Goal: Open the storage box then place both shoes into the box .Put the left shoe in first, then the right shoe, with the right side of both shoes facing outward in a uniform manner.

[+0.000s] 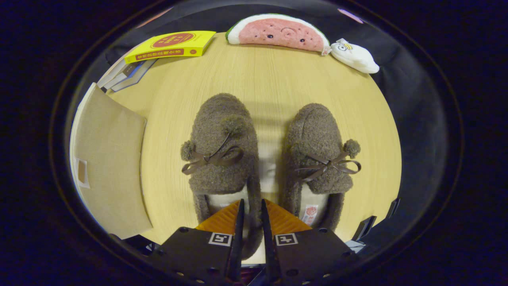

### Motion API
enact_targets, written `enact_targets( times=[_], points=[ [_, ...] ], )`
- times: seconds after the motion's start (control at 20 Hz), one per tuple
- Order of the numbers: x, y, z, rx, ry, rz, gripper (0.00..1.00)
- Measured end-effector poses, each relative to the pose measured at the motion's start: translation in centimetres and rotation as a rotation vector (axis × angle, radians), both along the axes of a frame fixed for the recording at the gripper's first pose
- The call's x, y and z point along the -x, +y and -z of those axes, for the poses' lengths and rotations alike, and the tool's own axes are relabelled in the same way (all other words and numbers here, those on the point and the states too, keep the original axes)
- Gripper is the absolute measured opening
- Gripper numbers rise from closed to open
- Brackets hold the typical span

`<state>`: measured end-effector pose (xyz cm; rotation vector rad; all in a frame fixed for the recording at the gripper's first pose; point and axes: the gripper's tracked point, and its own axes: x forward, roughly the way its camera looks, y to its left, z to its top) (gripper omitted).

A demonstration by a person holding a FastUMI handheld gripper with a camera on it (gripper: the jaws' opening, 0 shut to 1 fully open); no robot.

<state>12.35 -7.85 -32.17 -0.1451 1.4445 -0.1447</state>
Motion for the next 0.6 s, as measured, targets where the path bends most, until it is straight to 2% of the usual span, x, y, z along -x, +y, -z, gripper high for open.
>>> enact_targets(
  times=[0.05,0.15,0.2,0.6],
  points=[
    [-0.1,-0.1,0.1,-0.003,-0.007,-0.006,0.15],
    [0.2,-0.2,-0.3,0.005,-0.018,-0.024,0.12],
    [0.1,-0.3,-0.2,0.009,-0.025,-0.028,0.01],
    [1.2,1.3,-3.3,-0.102,-0.029,0.008,0.01]
  ],
)
